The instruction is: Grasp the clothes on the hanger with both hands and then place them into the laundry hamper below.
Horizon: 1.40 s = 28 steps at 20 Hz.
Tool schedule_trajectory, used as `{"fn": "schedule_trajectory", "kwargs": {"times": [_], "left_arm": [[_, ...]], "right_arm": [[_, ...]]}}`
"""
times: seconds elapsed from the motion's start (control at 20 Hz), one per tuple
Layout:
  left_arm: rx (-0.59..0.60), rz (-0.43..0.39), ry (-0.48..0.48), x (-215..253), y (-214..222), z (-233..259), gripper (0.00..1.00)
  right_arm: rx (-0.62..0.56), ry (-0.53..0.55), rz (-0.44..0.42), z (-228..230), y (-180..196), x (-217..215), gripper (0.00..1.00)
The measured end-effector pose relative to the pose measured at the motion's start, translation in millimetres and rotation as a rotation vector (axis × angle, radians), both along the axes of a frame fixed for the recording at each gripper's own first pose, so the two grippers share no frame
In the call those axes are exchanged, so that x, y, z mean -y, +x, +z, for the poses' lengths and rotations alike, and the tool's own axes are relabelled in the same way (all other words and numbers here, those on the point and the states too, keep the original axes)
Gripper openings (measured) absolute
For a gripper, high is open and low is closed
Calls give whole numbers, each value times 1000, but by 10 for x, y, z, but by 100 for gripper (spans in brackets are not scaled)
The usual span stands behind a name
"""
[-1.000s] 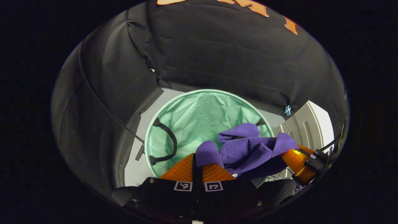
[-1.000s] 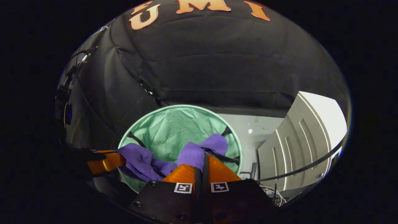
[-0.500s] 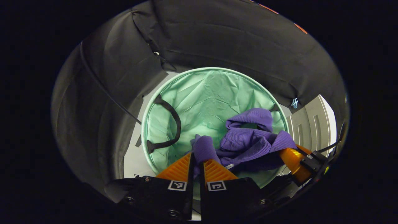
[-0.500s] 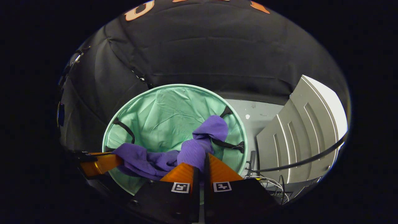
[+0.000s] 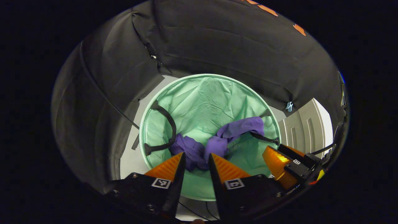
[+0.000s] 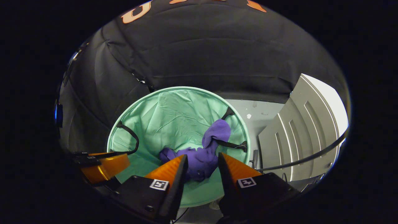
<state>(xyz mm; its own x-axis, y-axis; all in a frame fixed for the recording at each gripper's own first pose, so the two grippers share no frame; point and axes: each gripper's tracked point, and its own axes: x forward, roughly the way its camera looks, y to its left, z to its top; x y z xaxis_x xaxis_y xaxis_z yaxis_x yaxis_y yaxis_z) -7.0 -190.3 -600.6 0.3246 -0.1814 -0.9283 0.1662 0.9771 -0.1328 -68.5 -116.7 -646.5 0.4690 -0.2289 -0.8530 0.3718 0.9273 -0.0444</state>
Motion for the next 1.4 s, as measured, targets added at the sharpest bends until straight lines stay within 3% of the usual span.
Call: {"fn": "schedule_trajectory", "kwargs": {"times": [0.05,0.15,0.25,0.3,0.4,0.45,0.85,1.4], "left_arm": [[8,1,11,-15,-4,30,68],[28,-5,17,-27,12,75,100],[49,-3,15,-42,24,150,97],[57,-6,12,-40,37,193,98],[76,-18,19,-54,27,273,97],[87,-21,18,-51,18,314,97],[176,-13,2,-65,-18,726,98],[411,-7,-49,-119,80,1729,98]], "right_arm": [[7,2,-5,9,-5,15,62],[15,-10,-14,54,-12,76,82],[17,-39,-20,131,-39,112,100],[22,-58,-28,183,-42,142,91],[40,-74,-29,274,-22,157,91],[49,-75,-26,324,-19,138,99],[138,-131,-7,913,-11,141,99],[350,-217,8,2142,54,116,99]]}}
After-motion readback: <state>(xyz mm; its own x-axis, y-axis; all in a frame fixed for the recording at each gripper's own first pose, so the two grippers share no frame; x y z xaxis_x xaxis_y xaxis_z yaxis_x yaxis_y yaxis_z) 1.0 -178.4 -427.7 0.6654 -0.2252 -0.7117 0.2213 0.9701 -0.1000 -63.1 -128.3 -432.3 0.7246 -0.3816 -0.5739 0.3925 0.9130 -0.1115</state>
